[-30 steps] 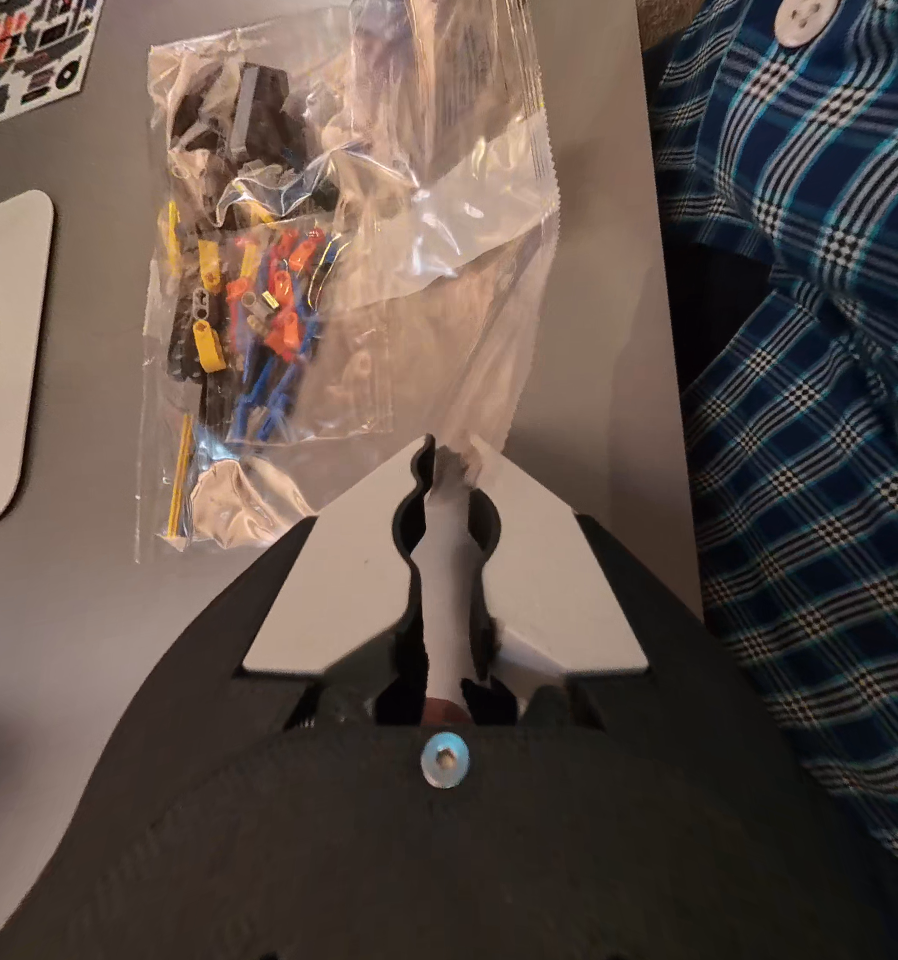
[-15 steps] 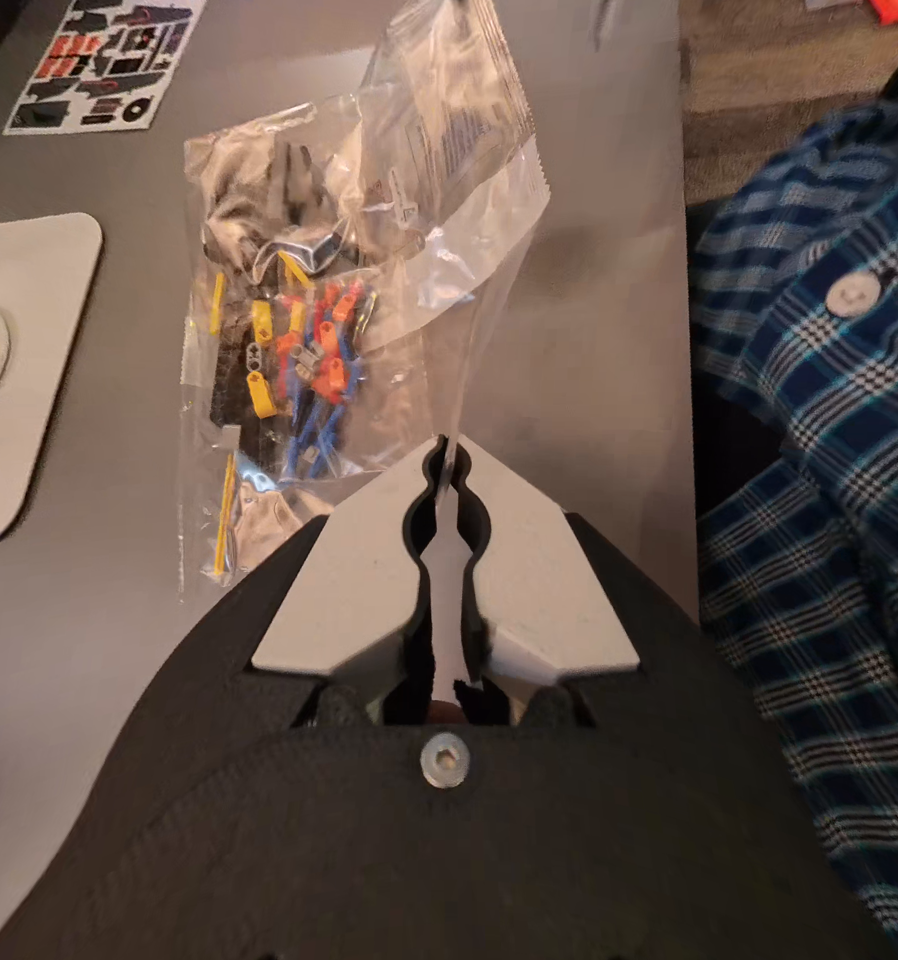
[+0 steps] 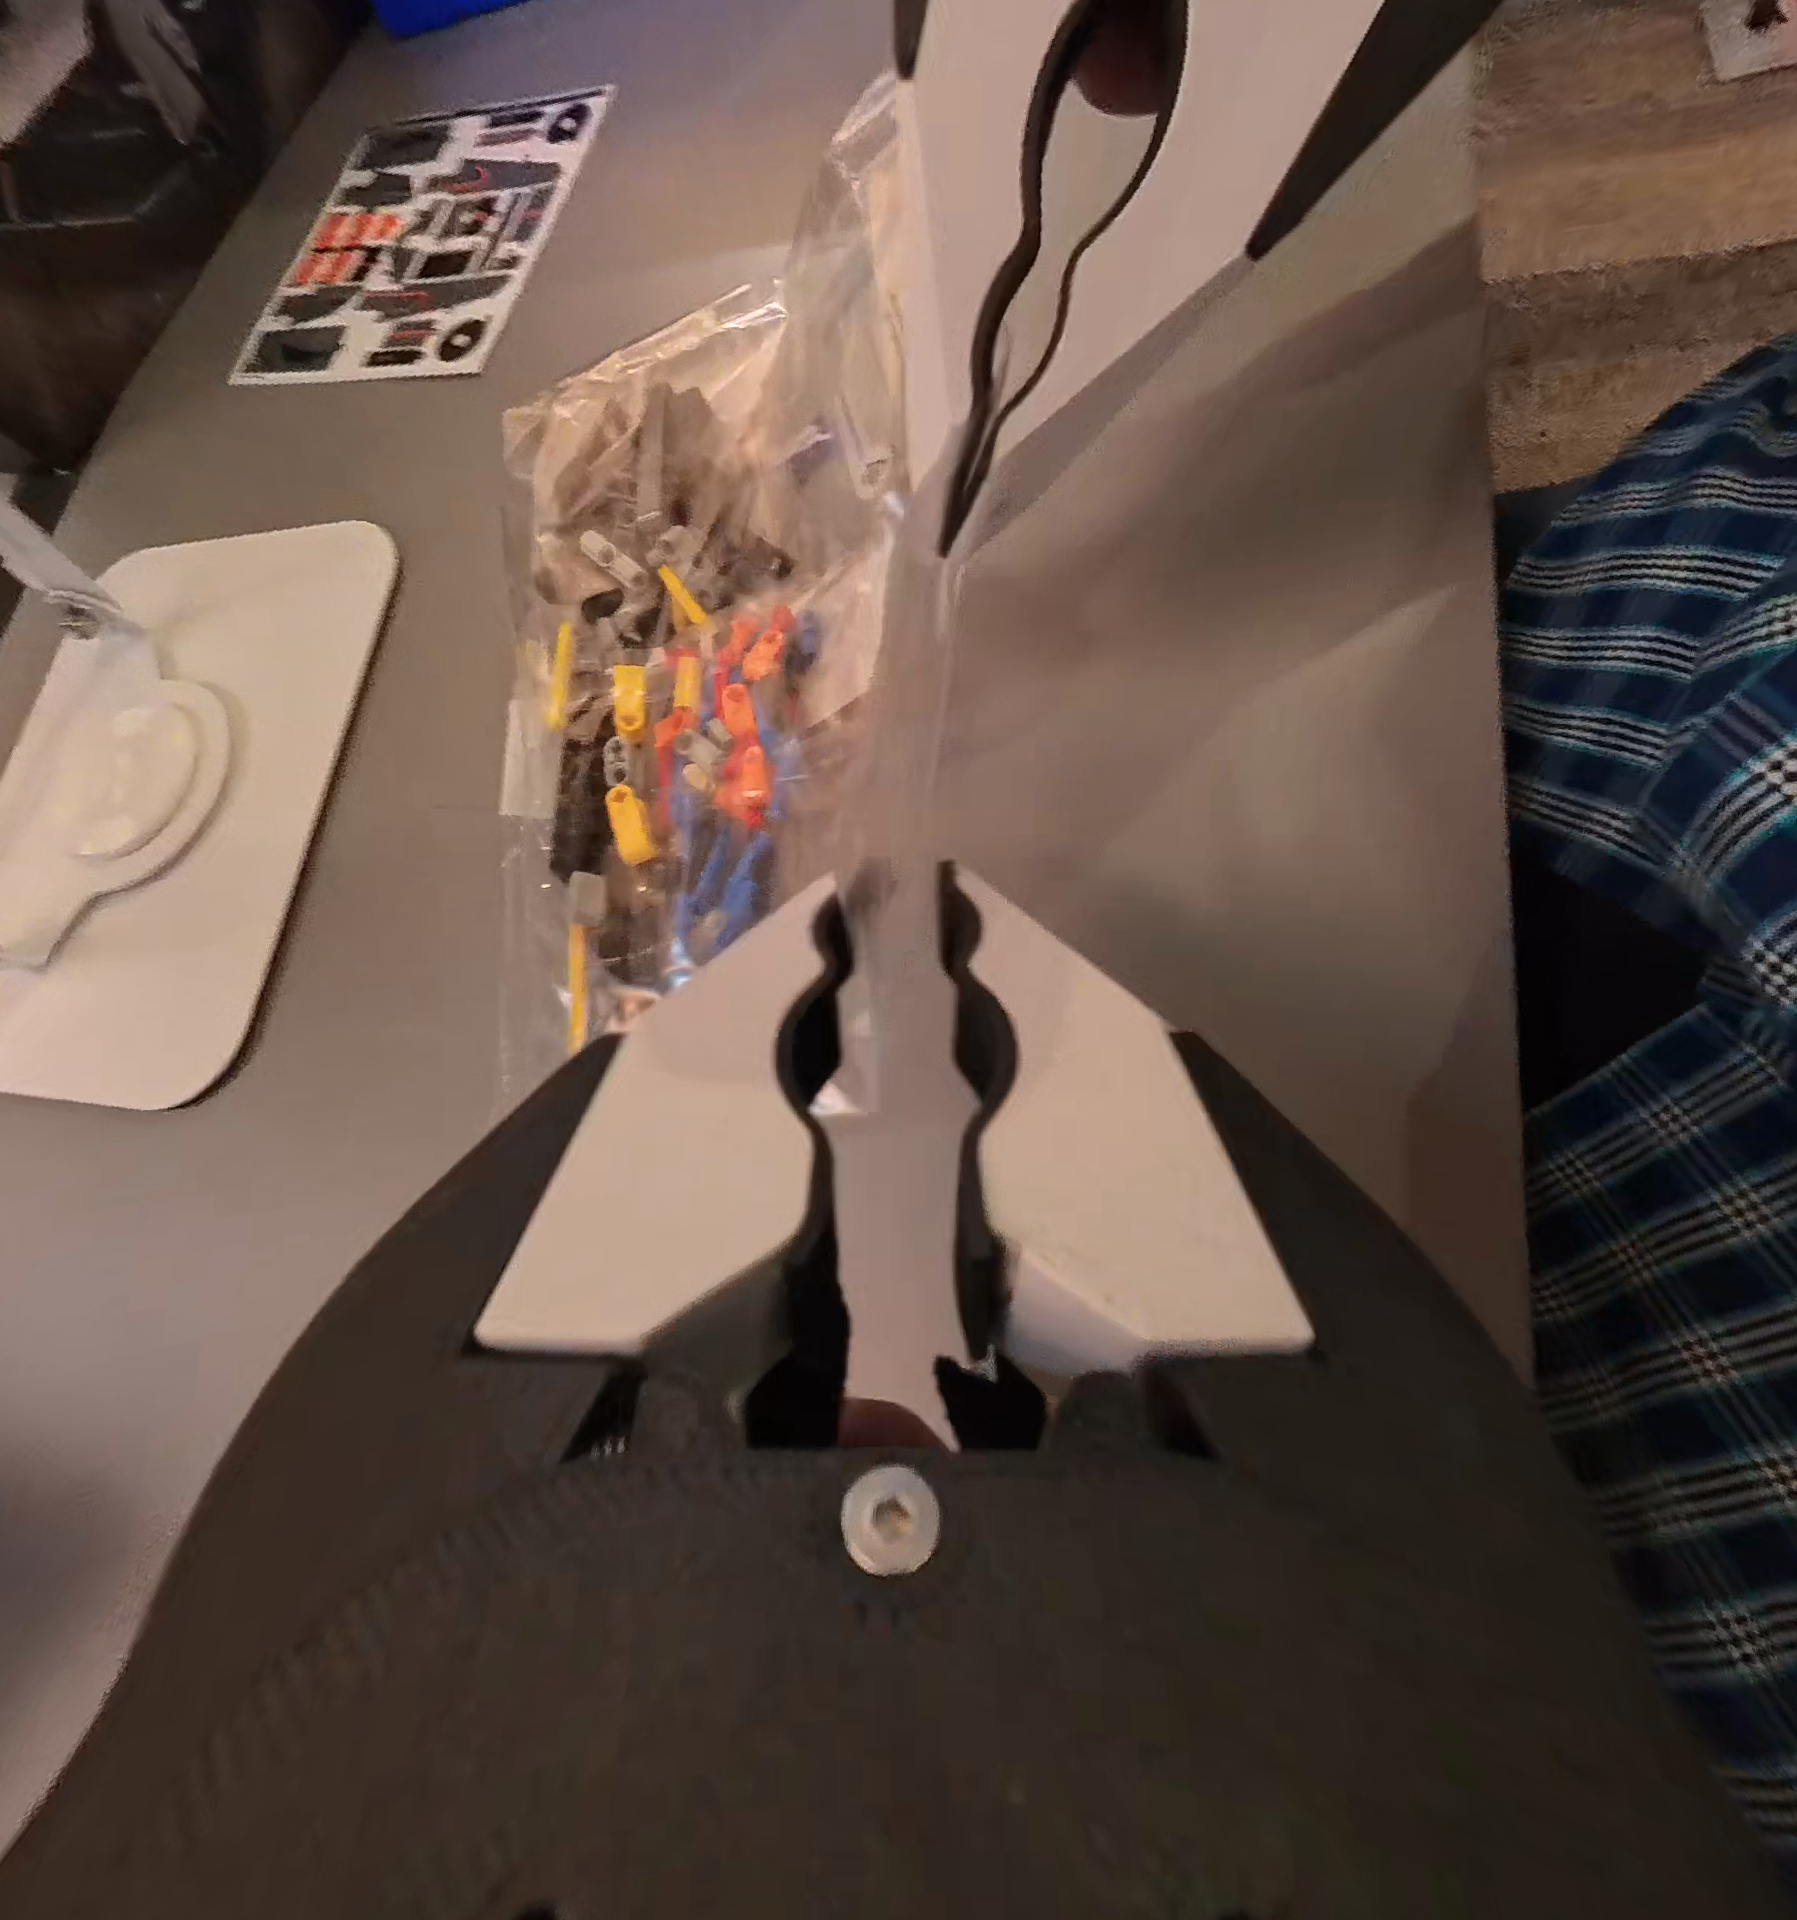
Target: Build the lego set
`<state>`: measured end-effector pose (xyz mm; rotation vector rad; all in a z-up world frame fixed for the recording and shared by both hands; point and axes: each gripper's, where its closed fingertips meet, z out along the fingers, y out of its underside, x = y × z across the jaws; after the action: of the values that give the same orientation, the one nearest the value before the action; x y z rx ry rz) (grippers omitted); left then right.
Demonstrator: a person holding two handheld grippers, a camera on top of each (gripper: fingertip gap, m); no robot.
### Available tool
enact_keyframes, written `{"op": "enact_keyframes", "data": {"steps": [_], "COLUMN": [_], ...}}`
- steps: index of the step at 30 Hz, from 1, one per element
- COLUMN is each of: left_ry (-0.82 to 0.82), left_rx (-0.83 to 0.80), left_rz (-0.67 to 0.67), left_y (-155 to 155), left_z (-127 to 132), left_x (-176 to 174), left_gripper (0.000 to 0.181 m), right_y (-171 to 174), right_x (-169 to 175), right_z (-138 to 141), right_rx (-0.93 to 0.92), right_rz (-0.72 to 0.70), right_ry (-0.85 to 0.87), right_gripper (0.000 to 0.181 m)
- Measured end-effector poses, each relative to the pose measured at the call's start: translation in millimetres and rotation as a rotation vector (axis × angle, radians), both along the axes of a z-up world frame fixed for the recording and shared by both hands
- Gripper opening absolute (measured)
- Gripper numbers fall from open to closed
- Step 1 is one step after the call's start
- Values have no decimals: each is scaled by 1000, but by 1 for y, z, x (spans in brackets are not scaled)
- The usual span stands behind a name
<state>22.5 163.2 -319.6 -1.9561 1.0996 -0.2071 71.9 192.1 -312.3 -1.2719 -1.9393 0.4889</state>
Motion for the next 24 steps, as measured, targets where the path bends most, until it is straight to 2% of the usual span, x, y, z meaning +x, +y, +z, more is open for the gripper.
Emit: {"op": "enact_keyframes", "data": {"steps": [2,3,5,10,12,15,16,17,21,22,24], "left_ry": [-13,-22,-60,-152,-213,-273,-285,-292,-303,-304,-279], "left_rx": [31,45,61,33,8,-25,-28,-32,-37,-22,25], "left_rz": [25,34,30,51,55,34,28,27,24,32,53], "left_y": [4,6,8,21,26,29,31,32,35,37,43], "left_z": [10,17,29,47,55,65,68,70,71,73,80], "left_x": [-6,-7,-2,2,3,7,7,7,2,0,-6], "left_gripper": [36,39,34,7,0,0,0,0,0,2,30], "right_y": [5,6,5,16,16,17,17,18,22,22,22], "right_x": [-1,-2,-4,-11,-16,-24,-27,-29,-34,-35,-36], "right_z": [2,4,7,21,33,46,49,50,51,52,52], "right_rx": [2,-11,-50,-168,-259,-304,-309,-308,-341,-342,-328], "right_rz": [5,7,28,22,28,51,58,69,77,79,83], "right_ry": [-8,-4,-7,11,43,54,49,34,-1,0,-6], "right_gripper": [0,0,0,0,9,16,12,0,0,0,0]}}
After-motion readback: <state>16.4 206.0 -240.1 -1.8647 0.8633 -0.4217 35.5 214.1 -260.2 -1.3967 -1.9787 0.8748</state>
